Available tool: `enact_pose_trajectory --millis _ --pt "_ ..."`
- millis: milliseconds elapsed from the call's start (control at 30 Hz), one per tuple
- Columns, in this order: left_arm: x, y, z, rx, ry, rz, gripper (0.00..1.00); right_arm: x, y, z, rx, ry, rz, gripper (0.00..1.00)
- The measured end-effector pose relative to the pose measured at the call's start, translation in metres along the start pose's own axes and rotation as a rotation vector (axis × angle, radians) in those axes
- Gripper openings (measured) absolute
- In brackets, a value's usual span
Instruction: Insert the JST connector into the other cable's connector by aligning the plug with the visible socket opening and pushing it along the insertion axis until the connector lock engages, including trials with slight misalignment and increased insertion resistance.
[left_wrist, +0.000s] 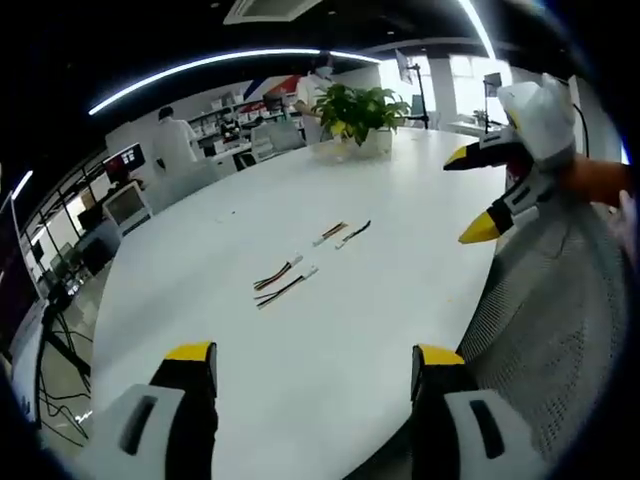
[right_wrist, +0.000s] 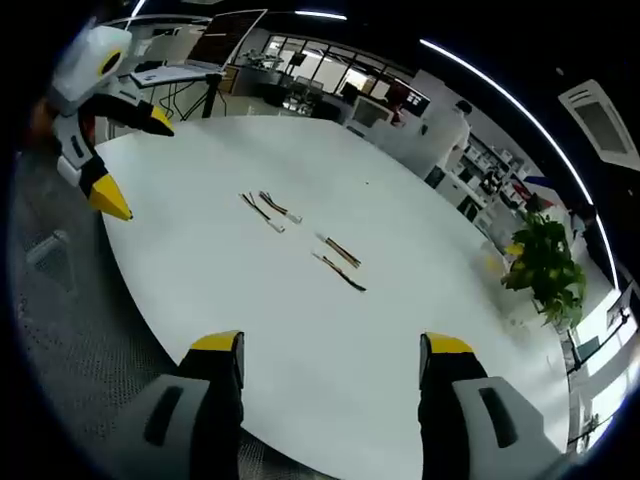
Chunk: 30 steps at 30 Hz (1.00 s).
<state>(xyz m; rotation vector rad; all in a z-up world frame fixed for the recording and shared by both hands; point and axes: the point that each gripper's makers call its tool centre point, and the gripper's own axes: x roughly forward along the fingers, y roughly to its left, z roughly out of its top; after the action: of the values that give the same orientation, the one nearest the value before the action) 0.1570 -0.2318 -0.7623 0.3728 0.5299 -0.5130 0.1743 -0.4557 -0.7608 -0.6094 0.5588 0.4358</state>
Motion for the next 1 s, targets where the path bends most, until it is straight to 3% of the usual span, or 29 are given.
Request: enact_pose_trajectory --millis 467,733,1000 --pt "0.0005 -0.0011 -0.0054 0.016 0.029 -0.003 0.77 0.0003 0.0035 -0.0017 0.004 0.010 0.020 0.67" --pt "0.0000 0.0013 -0.0021 -0.015 0.011 0.004 0.78 0.0002 0.0024 -0.0019 0.011 0.012 0.018 0.67" --pt "0.0008 -0.0026 -0.0036 0.029 0.026 -0.003 0.78 0.0000 0.0014 -0.0007 0.018 0.004 0.014 0.67"
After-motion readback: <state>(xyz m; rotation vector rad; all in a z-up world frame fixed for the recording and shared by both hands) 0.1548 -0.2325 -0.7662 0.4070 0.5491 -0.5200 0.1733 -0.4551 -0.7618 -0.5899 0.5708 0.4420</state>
